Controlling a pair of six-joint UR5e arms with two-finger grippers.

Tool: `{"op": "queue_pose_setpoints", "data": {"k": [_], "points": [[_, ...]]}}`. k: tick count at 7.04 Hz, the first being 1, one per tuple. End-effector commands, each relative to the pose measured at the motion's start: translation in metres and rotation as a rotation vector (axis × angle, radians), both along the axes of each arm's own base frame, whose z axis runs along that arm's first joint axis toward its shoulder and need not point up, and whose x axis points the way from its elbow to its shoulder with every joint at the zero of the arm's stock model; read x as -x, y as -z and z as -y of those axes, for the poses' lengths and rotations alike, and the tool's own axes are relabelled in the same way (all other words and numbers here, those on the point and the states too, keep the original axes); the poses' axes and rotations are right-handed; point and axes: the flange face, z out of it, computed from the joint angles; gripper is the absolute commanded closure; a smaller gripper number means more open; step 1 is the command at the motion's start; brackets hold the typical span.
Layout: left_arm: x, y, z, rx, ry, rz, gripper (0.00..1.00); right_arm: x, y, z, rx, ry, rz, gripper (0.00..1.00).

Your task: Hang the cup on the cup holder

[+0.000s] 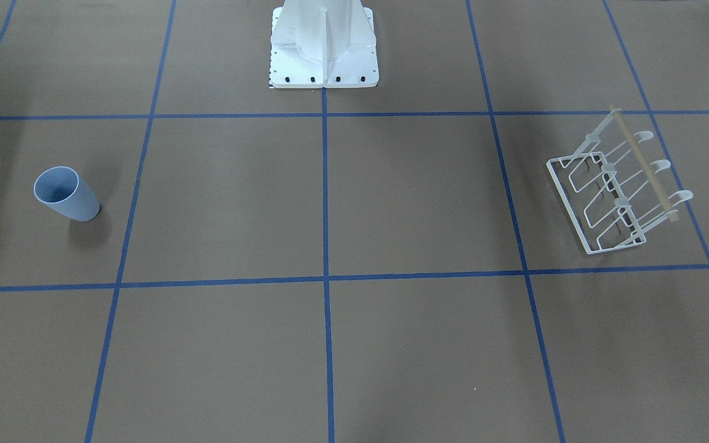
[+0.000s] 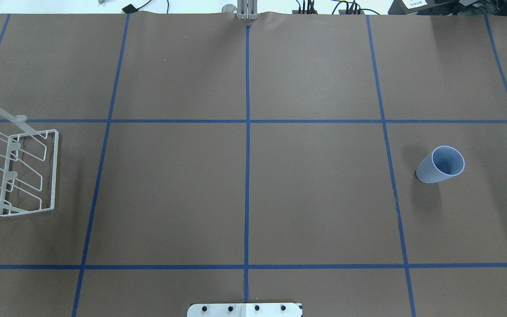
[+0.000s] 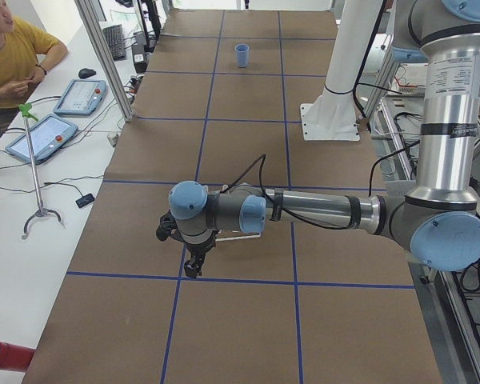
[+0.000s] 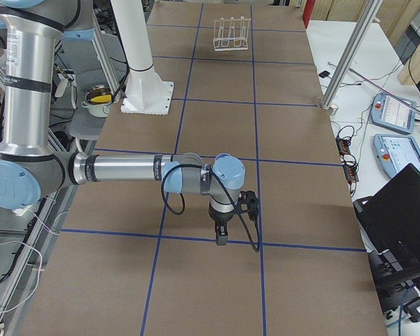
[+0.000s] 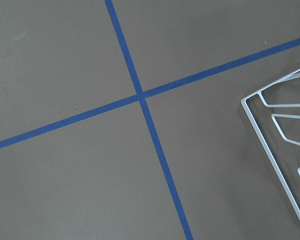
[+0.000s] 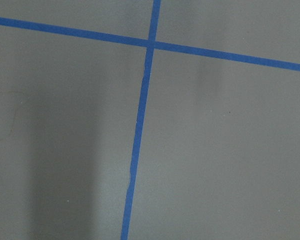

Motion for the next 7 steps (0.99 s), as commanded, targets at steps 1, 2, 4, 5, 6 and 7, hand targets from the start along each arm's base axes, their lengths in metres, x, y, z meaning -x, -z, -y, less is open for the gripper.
{"op": "queue_pose_setpoints", "data": {"k": [1, 2, 4, 5, 6, 7], "points": [[0.000, 0.008, 0.000, -0.017, 0.000, -0.001, 0.01, 0.001, 0.005, 0.006, -0.012, 0.000, 0.001, 0.00], [-0.001, 0.012, 0.006, -0.026, -0.003, 0.004, 0.01, 0.001, 0.012, 0.009, -0.030, -0.001, 0.008, 0.00], [-0.001, 0.036, 0.024, -0.071, 0.000, 0.000, 0.01, 0.002, 0.009, 0.024, -0.087, -0.014, 0.008, 0.00], [0.000, 0.043, 0.026, -0.086, 0.001, -0.002, 0.01, 0.001, 0.037, 0.054, -0.154, -0.013, -0.016, 0.00], [-0.002, 0.054, 0.028, -0.109, 0.000, -0.007, 0.01, 0.003, 0.058, 0.074, -0.174, -0.042, -0.026, 0.00], [-0.001, 0.071, 0.026, -0.149, 0.001, -0.007, 0.01, 0.031, 0.076, 0.087, -0.204, 0.005, -0.020, 0.00]]}}
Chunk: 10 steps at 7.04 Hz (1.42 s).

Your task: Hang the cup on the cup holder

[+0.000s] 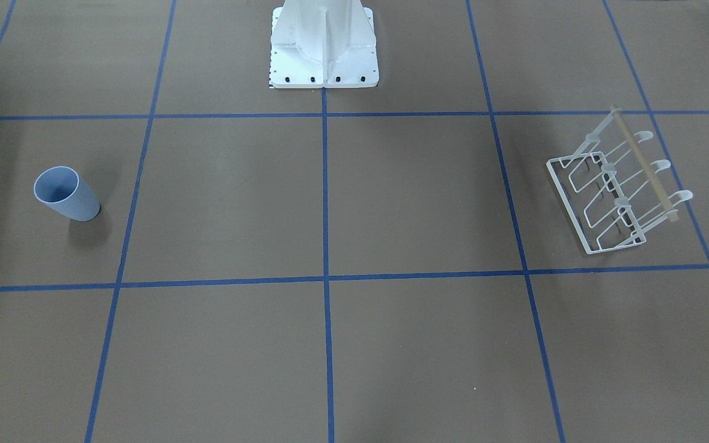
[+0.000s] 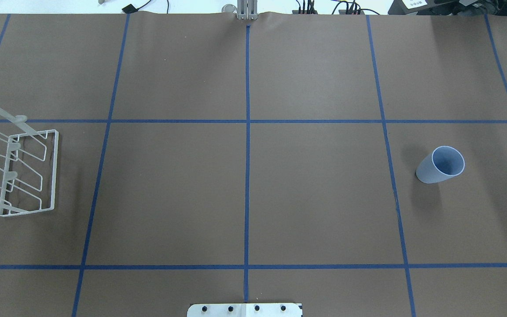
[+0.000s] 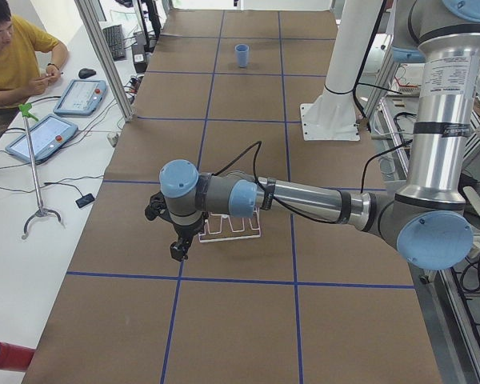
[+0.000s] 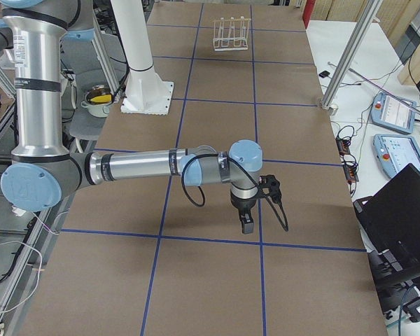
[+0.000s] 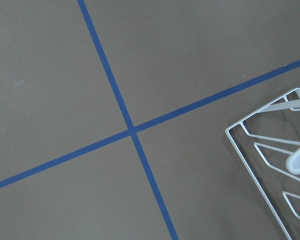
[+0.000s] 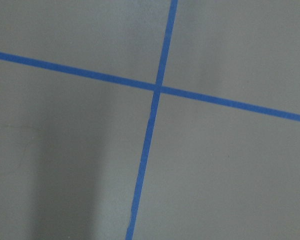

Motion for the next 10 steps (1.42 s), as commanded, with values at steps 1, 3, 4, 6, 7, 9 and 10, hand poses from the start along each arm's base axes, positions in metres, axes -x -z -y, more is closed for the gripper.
{"op": "queue_pose_setpoints", "data": {"k": [1, 3, 4, 6, 7, 9, 10], "points": [[0.004, 0.025, -0.001, -0.056, 0.007, -0.001, 0.01, 0.055, 0.049, 0.036, -0.089, 0.083, 0.003, 0.00], [0.023, 0.041, 0.006, -0.164, 0.043, 0.001, 0.01, 0.105, 0.148, 0.077, -0.271, 0.144, 0.043, 0.00], [0.026, 0.037, 0.000, -0.166, 0.047, -0.003, 0.01, 0.150, 0.182, 0.071, -0.332, 0.217, 0.069, 0.00], [0.028, 0.041, -0.002, -0.175, 0.051, -0.010, 0.01, 0.183, 0.186, 0.056, -0.311, 0.240, 0.091, 0.00], [0.028, 0.043, -0.002, -0.197, 0.052, -0.011, 0.01, 0.194, 0.165, 0.042, -0.269, 0.253, 0.101, 0.00], [0.028, 0.037, -0.009, -0.218, 0.052, -0.013, 0.01, 0.209, 0.114, 0.005, -0.257, 0.279, 0.117, 0.00], [0.028, 0.038, -0.008, -0.221, 0.052, -0.013, 0.01, 0.221, 0.099, -0.010, -0.253, 0.279, 0.135, 0.00]]}}
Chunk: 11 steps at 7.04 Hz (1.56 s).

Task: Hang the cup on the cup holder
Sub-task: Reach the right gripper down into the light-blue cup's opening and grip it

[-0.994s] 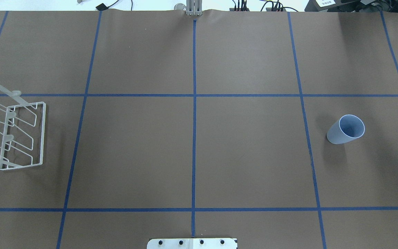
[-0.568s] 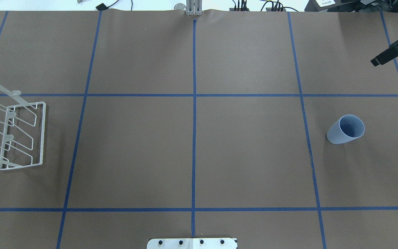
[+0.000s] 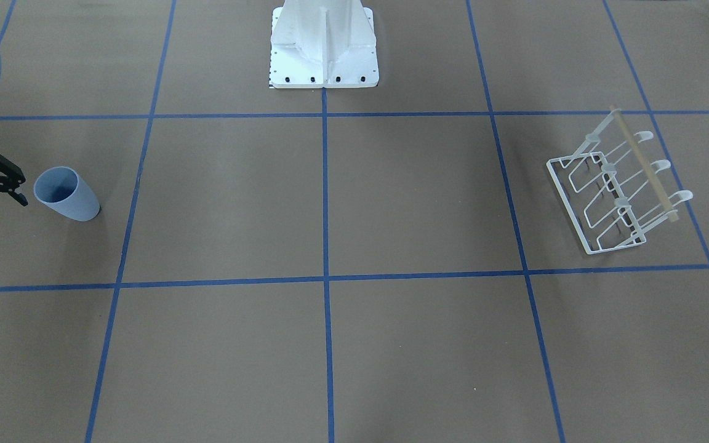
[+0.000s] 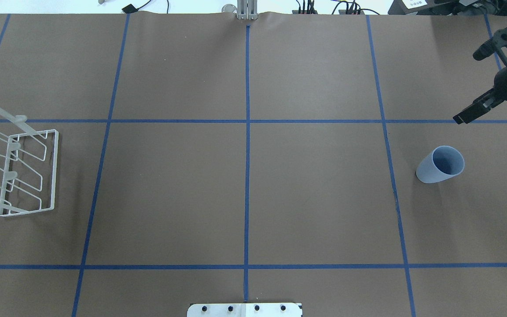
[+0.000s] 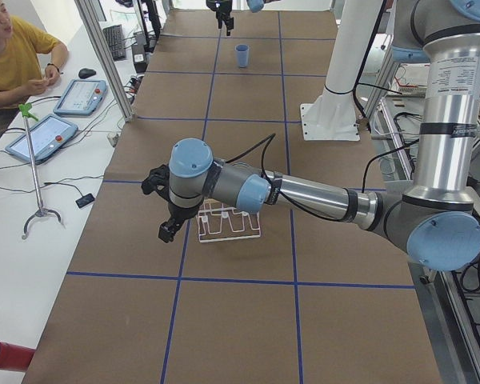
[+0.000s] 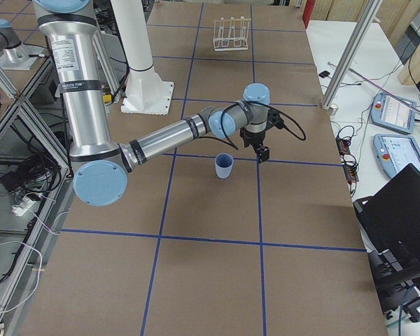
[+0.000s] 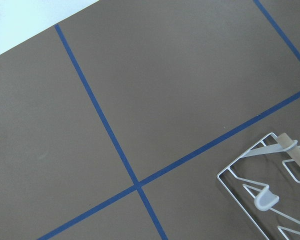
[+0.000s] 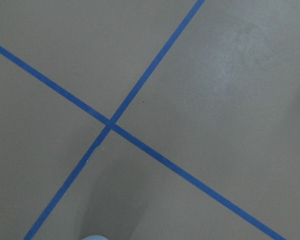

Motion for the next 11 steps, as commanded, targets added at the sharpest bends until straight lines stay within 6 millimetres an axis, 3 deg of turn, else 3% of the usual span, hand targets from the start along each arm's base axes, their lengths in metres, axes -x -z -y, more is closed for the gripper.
{"op": "queue_pose_setpoints", "data": {"k": [1, 3, 4, 6, 7, 9, 11], "points": [[0.000, 0.001, -0.001, -0.009, 0.000, -0.001, 0.01, 0.027, -0.032, -0.026, 0.025, 0.016, 0.023, 0.00], [0.000, 0.001, -0.001, -0.012, -0.001, 0.000, 0.01, 0.033, -0.047, -0.040, 0.037, 0.041, 0.018, 0.01], [0.000, 0.001, -0.001, -0.010, -0.001, 0.000, 0.01, 0.040, -0.048, -0.043, 0.037, 0.058, 0.018, 0.13], [0.000, -0.001, -0.001, -0.007, -0.001, 0.000, 0.01, 0.048, -0.049, -0.046, 0.042, 0.075, 0.013, 0.83], [0.000, -0.001, 0.000, -0.007, -0.001, 0.000, 0.01, 0.049, -0.049, -0.047, 0.039, 0.081, 0.012, 1.00], [0.000, -0.003, -0.001, -0.004, -0.001, 0.000, 0.01, 0.052, -0.047, -0.048, 0.034, 0.092, 0.013, 1.00], [0.000, 0.001, -0.001, -0.010, -0.001, 0.000, 0.01, 0.053, -0.023, -0.044, -0.005, 0.091, 0.039, 1.00]]}}
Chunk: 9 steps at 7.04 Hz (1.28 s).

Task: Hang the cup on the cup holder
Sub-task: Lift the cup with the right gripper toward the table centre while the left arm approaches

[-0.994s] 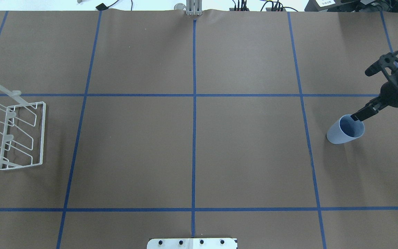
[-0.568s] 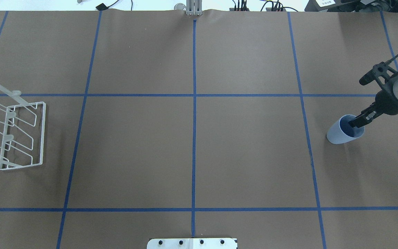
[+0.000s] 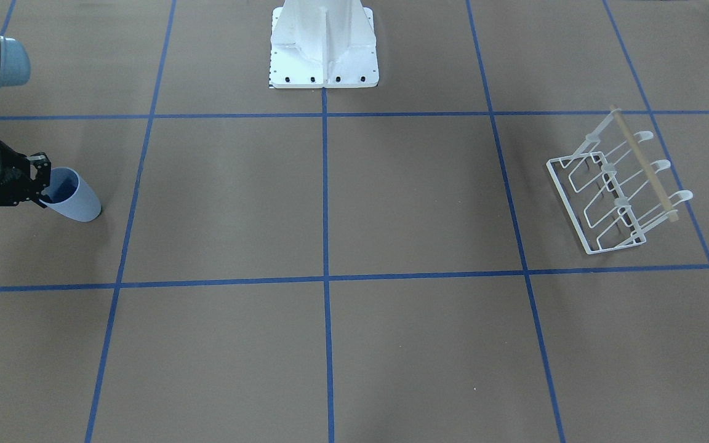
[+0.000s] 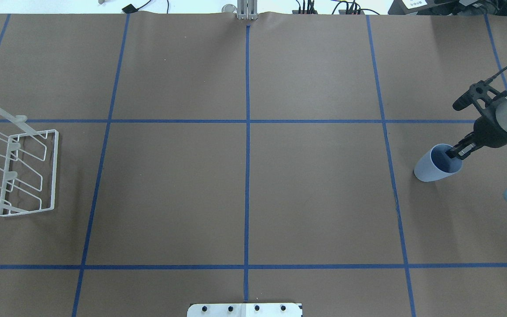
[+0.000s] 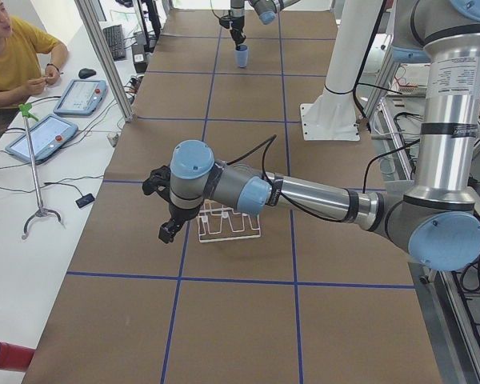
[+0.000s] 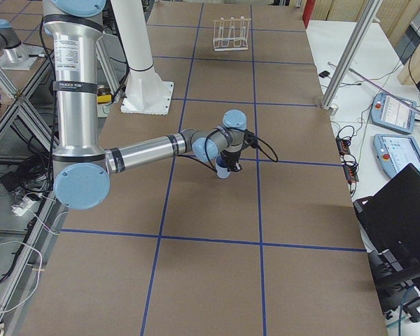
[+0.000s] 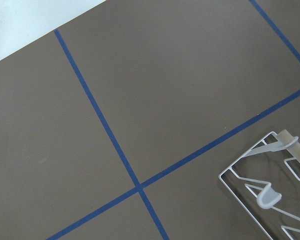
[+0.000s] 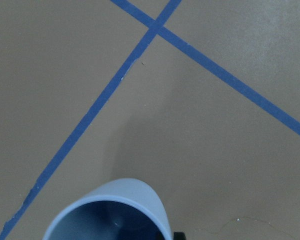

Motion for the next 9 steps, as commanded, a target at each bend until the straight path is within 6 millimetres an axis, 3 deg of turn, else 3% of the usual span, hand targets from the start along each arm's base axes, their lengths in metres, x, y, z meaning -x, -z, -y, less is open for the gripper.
{"op": "queue_pose_setpoints", "data": {"k": [1, 3, 4, 5, 6, 8, 9], "points": [[0.000, 0.006, 0.000, -0.013, -0.001, 0.001, 0.01, -0.014, 0.034, 0.019, -0.050, -0.041, 0.040, 1.00], [-0.001, 0.030, 0.002, -0.059, 0.015, -0.008, 0.01, -0.020, 0.064, 0.038, -0.054, -0.090, 0.089, 1.00], [-0.002, 0.055, 0.008, -0.052, 0.090, -0.048, 0.01, -0.015, 0.091, 0.048, -0.050, -0.117, 0.128, 1.00], [-0.008, 0.076, 0.010, -0.074, 0.151, -0.129, 0.01, -0.007, 0.136, 0.061, -0.060, -0.159, 0.185, 1.00], [-0.023, 0.096, 0.009, -0.051, 0.169, -0.249, 0.01, -0.002, 0.168, 0.068, -0.036, -0.230, 0.269, 1.00], [-0.068, 0.155, 0.021, 0.008, 0.164, -0.411, 0.01, -0.004, 0.195, 0.052, 0.004, -0.251, 0.451, 1.00], [-0.102, 0.186, 0.021, 0.038, 0.123, -0.499, 0.01, -0.007, 0.207, 0.043, 0.035, -0.263, 0.543, 1.00]]}}
